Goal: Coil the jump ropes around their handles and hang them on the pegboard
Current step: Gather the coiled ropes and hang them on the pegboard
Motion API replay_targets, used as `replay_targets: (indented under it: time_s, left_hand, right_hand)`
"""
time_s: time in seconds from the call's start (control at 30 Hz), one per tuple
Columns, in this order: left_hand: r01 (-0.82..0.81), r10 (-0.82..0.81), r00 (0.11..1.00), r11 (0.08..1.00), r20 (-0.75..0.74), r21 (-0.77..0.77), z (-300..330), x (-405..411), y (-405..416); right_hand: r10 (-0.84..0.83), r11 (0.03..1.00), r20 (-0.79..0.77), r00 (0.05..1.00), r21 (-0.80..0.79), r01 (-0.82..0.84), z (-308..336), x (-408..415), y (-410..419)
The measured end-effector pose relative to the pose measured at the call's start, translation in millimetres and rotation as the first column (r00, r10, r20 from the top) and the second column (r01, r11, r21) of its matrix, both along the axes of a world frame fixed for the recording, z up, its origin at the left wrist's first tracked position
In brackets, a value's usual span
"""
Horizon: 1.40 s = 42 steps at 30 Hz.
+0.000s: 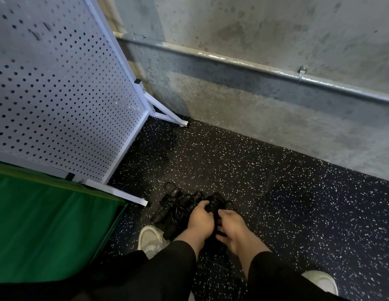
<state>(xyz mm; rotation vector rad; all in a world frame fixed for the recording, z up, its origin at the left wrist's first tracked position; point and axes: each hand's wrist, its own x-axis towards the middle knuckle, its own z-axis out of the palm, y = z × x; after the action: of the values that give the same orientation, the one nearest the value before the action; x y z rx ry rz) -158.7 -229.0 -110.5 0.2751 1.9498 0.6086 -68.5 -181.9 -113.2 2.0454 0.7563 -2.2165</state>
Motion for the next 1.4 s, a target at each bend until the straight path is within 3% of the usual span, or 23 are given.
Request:
replay_targets:
  time_s: [0.23, 0.37, 0.57, 0.7, 0.87, 1.03, 1.27, 1.4]
  left_hand:
    - [-0.076, 0.063, 0.995, 0.978, 0.074, 0.194, 23, 6, 2]
    - [-0.097, 0.077, 0.994, 0.953, 0.081, 0.288, 40, 6, 4]
    - [-0.263, 0.232, 0.964, 0.896, 0.129, 0.359, 73, -1, 17]
    - [-0.218, 0.216, 0.975, 0.879, 0.053, 0.423, 109, -11, 32]
    - [-0.18, 0.193, 0.981, 0.83, 0.031, 0.528, 164, -27, 35]
    - [-0.267, 0.214, 0.963, 0.674, 0.165, 0.689, 224, -41, 31]
    - [-0.298, 0.176, 0.954, 0.477, 0.242, 0.827, 330, -74, 23]
    - [-0.347, 0.226, 0.932, 0.337, 0.283, 0.875, 377, -102, 9]
  right_hand:
    - [-0.207, 0.973, -0.003, 0.978, 0.101, 0.206, 2, -2, 7]
    - [-0.237, 0.959, -0.129, 0.963, 0.128, 0.253, 23, -1, 17]
    - [-0.138, 0.901, -0.205, 0.969, 0.379, 0.209, 56, -5, 30]
    - [-0.025, 0.781, -0.171, 0.985, 0.612, 0.126, 96, -17, 31]
    - [0.079, 0.623, -0.185, 0.979, 0.776, 0.097, 147, -33, 25]
    - [0.165, 0.491, -0.268, 0.949, 0.857, 0.157, 211, -42, 19]
    - [0.276, 0.275, -0.167, 0.947, 0.957, 0.089, 333, -72, 26]
    - [0.382, 0.06, -0.028, 0.924, 0.998, 0.005, 391, -102, 23]
